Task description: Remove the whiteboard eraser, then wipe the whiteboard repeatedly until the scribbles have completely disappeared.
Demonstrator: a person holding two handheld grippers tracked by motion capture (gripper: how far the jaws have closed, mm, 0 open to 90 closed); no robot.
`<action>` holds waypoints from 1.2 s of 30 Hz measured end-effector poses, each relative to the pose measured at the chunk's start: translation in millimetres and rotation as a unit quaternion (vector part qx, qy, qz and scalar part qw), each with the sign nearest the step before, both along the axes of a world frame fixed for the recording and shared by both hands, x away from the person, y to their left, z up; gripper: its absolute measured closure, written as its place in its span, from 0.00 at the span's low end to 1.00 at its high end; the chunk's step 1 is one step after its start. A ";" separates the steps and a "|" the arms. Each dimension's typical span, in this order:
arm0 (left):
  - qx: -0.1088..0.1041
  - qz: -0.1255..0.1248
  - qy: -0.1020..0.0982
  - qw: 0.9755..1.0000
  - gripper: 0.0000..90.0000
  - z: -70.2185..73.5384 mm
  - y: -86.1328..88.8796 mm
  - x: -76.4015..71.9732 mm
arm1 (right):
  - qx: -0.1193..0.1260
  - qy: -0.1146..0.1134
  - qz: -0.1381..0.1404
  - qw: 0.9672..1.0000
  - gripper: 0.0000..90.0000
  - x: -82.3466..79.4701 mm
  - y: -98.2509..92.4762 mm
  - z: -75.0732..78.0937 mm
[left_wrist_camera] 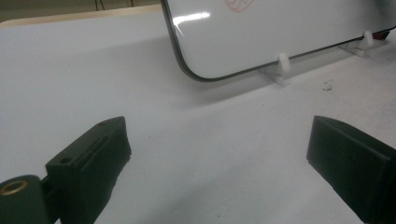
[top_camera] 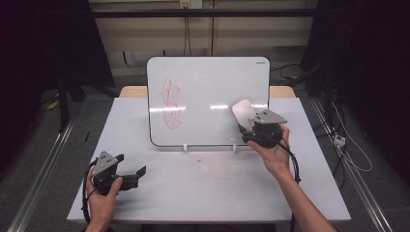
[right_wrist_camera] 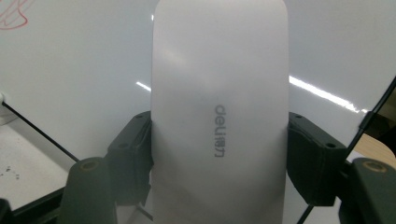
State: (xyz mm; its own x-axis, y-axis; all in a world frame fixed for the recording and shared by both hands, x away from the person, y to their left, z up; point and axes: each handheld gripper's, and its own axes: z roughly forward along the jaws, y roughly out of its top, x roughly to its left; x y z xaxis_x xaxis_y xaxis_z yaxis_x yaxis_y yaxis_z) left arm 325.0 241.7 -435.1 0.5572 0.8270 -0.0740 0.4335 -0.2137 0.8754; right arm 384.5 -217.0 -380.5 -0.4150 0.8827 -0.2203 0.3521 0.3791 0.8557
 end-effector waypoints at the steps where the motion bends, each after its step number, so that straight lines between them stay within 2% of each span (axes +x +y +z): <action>1: 0.000 -0.001 0.000 1.000 0.06 0.2 -0.4 0.2 | 0.001 -0.003 0.001 1.000 0.35 -0.5 0.9 0.0; 9: 0.004 -0.003 -0.003 1.000 0.06 0.4 -2.8 0.8 | 0.007 -0.016 0.015 1.000 0.35 -2.3 4.9 5.5; 14: 0.004 0.001 0.006 1.000 0.06 -2.6 0.3 1.3 | 0.008 -0.023 0.028 0.999 0.35 0.3 11.7 9.5; 36: 0.002 0.003 0.004 1.000 0.06 -1.2 2.5 0.0 | 0.009 -0.046 0.081 0.996 0.35 18.3 67.9 21.5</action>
State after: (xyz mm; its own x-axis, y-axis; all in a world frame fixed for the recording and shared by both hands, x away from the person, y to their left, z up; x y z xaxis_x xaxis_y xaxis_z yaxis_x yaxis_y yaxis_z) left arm 325.0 244.1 -436.3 0.5520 0.8305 -0.0746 0.4409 -0.2149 0.8714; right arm 402.8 -149.2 -359.0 -0.5303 0.8103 -0.2492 0.2074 0.4090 0.8886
